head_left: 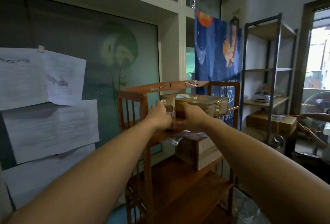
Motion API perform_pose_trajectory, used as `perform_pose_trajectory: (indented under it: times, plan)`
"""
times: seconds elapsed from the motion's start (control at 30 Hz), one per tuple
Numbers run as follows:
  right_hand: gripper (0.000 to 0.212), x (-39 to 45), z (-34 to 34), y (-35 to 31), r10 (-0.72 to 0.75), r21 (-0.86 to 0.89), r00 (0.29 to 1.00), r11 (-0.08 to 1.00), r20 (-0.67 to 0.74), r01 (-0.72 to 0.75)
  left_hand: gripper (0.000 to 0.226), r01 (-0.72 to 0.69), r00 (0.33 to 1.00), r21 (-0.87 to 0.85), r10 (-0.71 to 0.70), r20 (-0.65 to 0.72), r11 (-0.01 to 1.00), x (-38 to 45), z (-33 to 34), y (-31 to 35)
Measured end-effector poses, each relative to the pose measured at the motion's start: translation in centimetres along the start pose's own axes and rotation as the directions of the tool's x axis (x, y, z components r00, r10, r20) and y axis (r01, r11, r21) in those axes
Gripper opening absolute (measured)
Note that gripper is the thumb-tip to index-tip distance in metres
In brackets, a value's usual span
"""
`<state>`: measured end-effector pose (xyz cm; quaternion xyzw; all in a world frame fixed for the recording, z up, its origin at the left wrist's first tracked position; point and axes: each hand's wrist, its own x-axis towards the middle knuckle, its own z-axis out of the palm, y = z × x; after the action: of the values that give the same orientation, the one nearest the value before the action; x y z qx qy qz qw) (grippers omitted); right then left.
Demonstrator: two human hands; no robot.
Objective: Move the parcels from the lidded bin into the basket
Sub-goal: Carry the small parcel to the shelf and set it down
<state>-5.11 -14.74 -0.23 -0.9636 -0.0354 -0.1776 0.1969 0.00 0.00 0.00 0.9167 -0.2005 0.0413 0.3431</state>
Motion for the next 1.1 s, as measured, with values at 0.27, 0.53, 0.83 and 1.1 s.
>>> perform_pose_trajectory:
  times: [0.27,0.53,0.83,1.1]
  plan:
    - [0.046,5.1,1.9,3.2,-0.015,0.093,1.000,0.996,0.016,0.013,0.073,0.223,0.967,-0.190,-0.242,-0.083,0.956,4.6,2.3,-0.2]
    - [0.043,7.2,3.3,6.1,-0.080,0.187,0.993,0.980,0.087,0.063,0.046,0.202,0.959,-0.251,-0.244,-0.145,0.946,11.7,5.2,-5.4]
    - [0.044,7.2,3.9,7.2,-0.137,0.256,0.988,0.960,0.073,0.114,0.037,0.150,0.955,-0.282,-0.213,-0.206,0.948,5.3,5.5,-0.6]
    - [0.046,5.8,3.1,7.0,-0.178,0.273,0.982,0.950,0.063,0.154,0.039,0.128,0.947,-0.300,-0.206,-0.246,0.945,2.6,5.2,1.3]
